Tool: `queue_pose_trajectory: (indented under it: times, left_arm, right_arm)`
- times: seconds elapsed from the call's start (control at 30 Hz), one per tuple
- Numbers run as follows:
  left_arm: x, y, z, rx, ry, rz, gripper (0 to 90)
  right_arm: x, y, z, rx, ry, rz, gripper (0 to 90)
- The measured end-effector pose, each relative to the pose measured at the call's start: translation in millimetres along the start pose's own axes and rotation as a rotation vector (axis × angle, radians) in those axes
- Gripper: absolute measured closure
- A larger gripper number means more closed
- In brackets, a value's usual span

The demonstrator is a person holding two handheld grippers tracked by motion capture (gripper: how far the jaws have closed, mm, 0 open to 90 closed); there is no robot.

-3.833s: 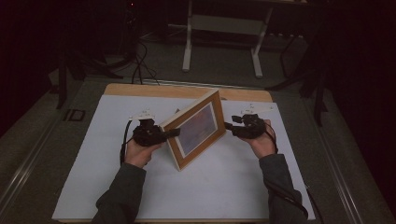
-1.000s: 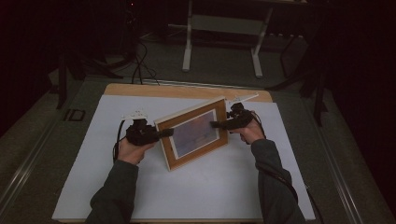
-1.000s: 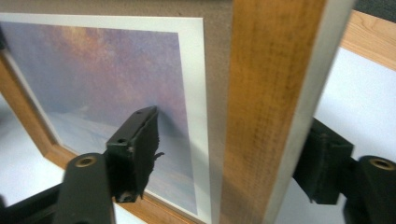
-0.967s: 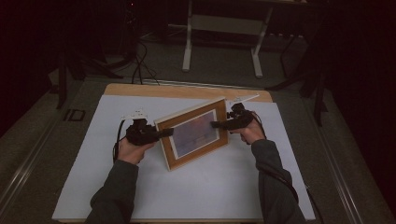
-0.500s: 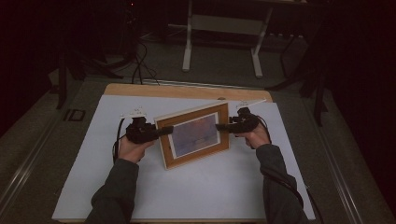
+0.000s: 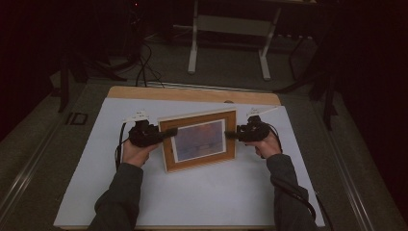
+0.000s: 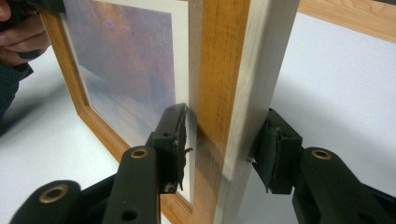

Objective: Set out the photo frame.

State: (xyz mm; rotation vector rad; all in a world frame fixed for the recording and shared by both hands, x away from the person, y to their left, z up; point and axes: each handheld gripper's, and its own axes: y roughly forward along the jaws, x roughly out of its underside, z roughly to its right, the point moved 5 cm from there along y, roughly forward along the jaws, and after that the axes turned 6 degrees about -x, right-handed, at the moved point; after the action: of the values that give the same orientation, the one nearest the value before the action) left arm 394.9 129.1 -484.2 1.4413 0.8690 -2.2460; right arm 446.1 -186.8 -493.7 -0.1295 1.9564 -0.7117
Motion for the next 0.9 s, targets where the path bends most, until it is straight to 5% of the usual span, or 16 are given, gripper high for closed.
queue_pose_trajectory:
  times: [0.63, 0.9]
  left_arm:
    - [-3.7, 4.1, 3.5, -0.099, 0.028, 0.021, 57.3]
    - [-6.6, -12.2, -4.4, -0.119, -0.006, 0.043, 55.2]
  right_arm:
    - [13.8, -10.4, -12.5, 0.067, 0.024, 0.016, 63.5]
    - [18.0, -12.3, -17.1, 0.087, 0.040, 0.036, 63.6]
